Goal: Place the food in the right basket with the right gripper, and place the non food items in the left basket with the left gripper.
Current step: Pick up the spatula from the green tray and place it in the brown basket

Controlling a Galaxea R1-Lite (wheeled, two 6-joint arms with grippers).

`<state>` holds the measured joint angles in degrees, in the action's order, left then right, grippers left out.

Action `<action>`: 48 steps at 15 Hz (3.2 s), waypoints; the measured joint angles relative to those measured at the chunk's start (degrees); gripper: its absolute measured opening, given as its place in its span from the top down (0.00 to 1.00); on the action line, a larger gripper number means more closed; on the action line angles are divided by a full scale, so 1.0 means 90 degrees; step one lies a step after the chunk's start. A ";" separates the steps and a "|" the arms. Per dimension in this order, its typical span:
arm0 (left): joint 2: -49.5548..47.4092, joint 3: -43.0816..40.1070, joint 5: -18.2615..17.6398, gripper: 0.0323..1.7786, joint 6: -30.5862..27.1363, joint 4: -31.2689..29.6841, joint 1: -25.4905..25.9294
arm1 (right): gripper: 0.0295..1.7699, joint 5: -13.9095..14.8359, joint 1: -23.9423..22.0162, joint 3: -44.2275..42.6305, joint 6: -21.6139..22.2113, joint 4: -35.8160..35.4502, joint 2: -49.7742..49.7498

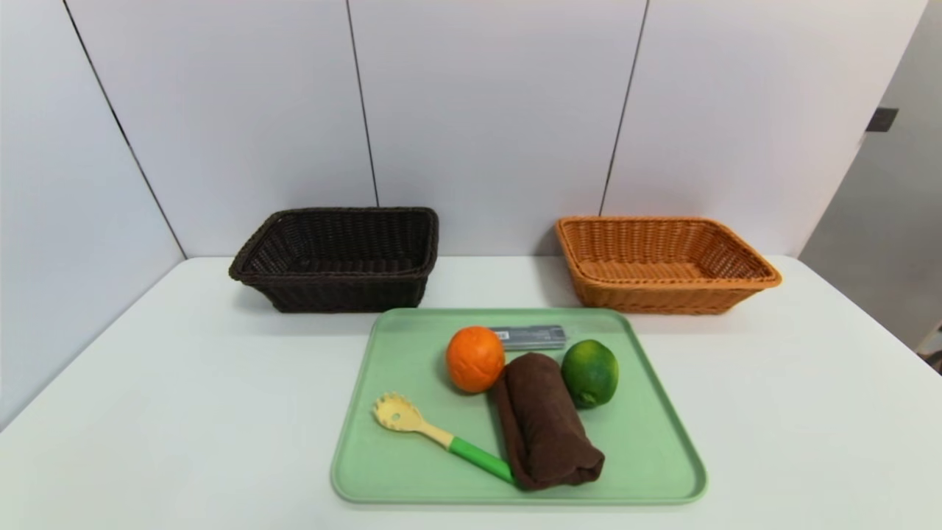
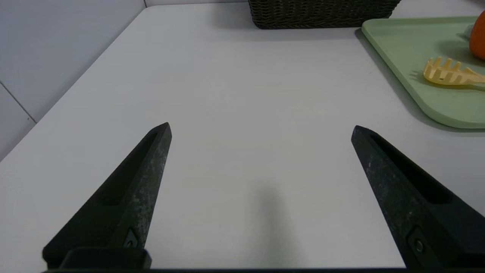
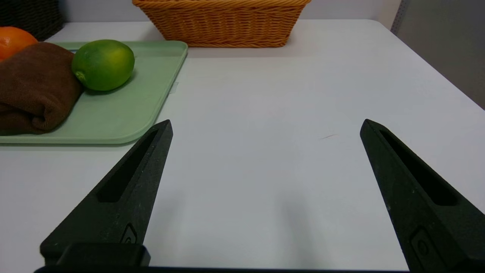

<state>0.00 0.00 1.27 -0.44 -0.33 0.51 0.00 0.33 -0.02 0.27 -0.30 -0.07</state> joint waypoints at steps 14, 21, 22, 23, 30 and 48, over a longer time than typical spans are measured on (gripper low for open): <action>0.0000 0.0000 -0.0070 0.05 -0.0091 0.0000 0.0000 | 0.03 0.0000 -0.0003 0.0003 -0.0019 -0.0005 0.0000; 0.0000 0.0406 -0.0121 0.05 -0.0045 0.0591 0.0000 | 0.03 -0.0069 0.0000 -0.0474 -0.0140 0.0452 0.0005; 0.0000 0.0692 -0.0146 0.05 -0.0042 0.0986 0.0000 | 0.03 -0.0131 -0.0003 -0.0780 -0.0137 0.0824 0.0011; 0.0020 0.1010 -0.0198 0.05 -0.0042 0.1414 0.0000 | 0.03 -0.0238 -0.0003 -0.1127 -0.0134 0.1249 0.0035; 0.1712 0.2779 -0.0375 0.05 0.0043 0.2383 -0.0003 | 0.03 -0.0452 0.0068 -0.3065 -0.0103 0.2235 0.1940; 0.8051 0.6861 -0.0642 0.05 0.1245 0.2710 -0.2396 | 0.03 -0.1405 0.0744 -0.6842 -0.0497 0.2590 0.7671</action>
<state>72.46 61.75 -4.51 10.76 24.06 -21.05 -12.64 7.02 -61.60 -4.21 23.00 68.96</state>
